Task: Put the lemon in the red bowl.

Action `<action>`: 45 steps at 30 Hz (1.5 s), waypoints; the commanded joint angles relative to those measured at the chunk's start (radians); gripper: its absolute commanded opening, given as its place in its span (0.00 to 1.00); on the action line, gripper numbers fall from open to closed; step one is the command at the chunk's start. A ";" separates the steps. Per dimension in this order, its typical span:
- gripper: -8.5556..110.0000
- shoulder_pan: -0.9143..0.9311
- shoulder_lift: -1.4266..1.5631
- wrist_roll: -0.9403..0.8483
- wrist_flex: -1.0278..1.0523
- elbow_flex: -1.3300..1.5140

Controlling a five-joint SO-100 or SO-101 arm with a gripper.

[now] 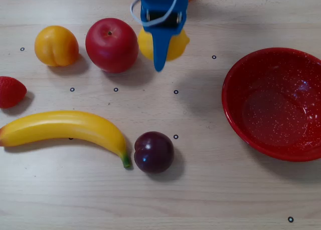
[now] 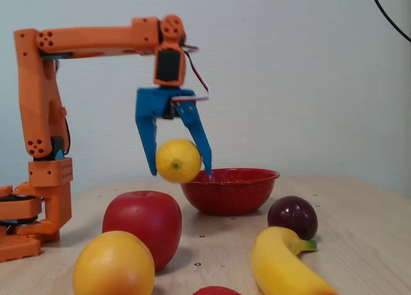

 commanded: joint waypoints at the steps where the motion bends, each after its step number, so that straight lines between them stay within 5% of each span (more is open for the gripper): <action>1: 0.07 0.086 0.147 -0.044 0.006 -0.153; 16: 0.07 0.468 0.233 -0.031 -0.540 -0.086; 32: 0.07 0.603 -0.002 0.178 -1.129 0.190; 45: 0.44 0.609 -0.156 0.163 -1.140 0.175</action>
